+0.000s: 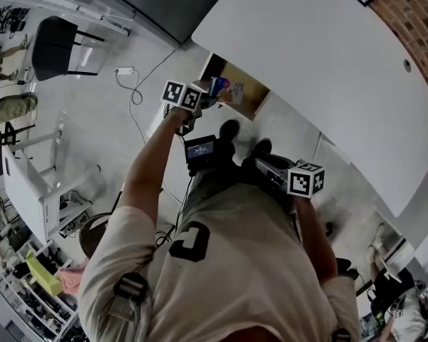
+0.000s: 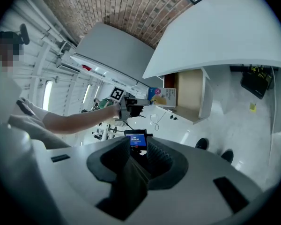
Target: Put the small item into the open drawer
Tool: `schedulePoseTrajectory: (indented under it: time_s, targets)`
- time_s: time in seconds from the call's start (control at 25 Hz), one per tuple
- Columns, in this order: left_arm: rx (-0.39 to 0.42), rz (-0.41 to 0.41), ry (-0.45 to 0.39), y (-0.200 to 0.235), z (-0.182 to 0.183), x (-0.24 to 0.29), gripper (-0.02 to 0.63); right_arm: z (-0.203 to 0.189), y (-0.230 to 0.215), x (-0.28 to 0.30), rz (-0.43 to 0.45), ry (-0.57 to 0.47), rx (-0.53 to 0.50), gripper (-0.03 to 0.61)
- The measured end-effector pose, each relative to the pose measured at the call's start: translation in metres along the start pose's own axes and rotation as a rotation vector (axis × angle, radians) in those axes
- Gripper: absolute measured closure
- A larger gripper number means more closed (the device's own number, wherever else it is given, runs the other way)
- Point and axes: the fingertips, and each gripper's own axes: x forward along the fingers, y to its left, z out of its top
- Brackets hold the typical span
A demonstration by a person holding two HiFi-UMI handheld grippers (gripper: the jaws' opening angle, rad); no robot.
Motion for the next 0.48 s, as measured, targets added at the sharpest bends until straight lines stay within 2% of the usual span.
schedulePoseTrajectory:
  time_s: [0.24, 0.48]
  targets:
    - [-0.003, -0.064, 0.083, 0.017, 0.004, 0.035, 0.535, -0.001, 0.015, 0.029, -0.051, -0.002, 0.076, 0.483]
    - [0.045, -0.079, 0.134, 0.030, 0.017, 0.055, 0.535, -0.003, 0.025, 0.049, -0.085, -0.012, 0.109, 0.483]
